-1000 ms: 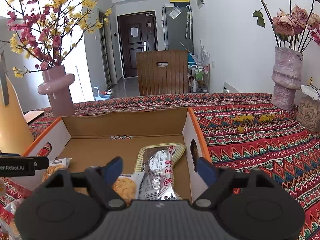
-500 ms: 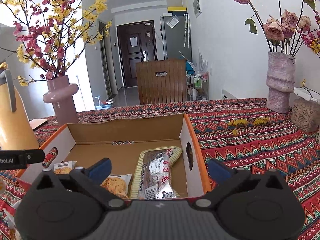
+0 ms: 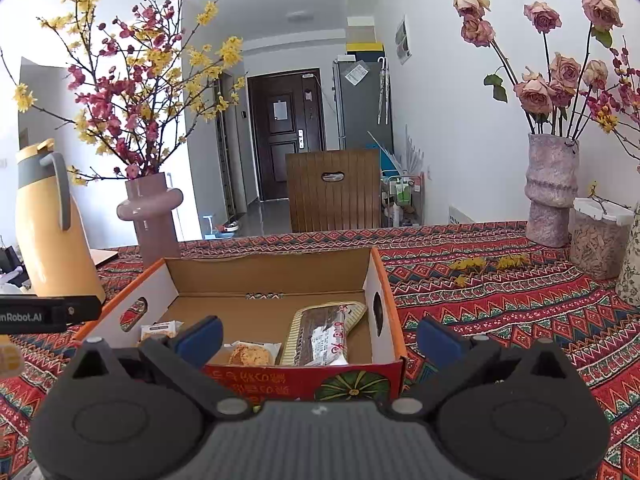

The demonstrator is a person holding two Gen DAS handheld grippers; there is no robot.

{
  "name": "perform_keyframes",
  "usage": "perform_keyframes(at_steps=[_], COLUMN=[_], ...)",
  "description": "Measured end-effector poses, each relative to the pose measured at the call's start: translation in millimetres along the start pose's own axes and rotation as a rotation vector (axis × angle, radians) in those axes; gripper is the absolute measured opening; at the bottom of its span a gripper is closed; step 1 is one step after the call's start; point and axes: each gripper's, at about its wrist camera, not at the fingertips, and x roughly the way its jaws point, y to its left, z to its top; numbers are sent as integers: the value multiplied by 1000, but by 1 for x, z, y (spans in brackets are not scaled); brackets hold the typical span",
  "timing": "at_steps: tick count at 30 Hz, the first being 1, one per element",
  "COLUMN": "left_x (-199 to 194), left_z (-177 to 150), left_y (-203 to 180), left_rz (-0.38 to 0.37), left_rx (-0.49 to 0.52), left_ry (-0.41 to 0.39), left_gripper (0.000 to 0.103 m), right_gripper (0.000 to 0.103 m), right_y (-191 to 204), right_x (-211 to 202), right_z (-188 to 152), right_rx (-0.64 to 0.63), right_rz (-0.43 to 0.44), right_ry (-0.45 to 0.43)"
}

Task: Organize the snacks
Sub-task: 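Open the right tool then the left tool to drop packets into the box, then move both open tools back over the snack pile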

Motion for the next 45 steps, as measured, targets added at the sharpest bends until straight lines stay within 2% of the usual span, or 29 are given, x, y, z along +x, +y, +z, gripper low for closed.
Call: perform_keyframes(at_steps=[9,20,28,45], left_x=[-22,-28,-33,-28], left_z=[-27,-65,-76,-85], left_y=[13,43,46,53], left_rz=[-14,10,9,-7], left_rx=[-8,-39,-26,-67], left_ry=[-25,-4,-23,-10], left_gripper=[103,103,103,103], right_gripper=[103,103,103,103], right_y=[-5,-20,-33,-46], right_x=[-28,-50,-64,-60], right_z=[-15,-45,-60,-83], right_rx=[11,38,49,59], right_rz=[3,-23,-40,-94], right_ry=[-22,-7,9,147])
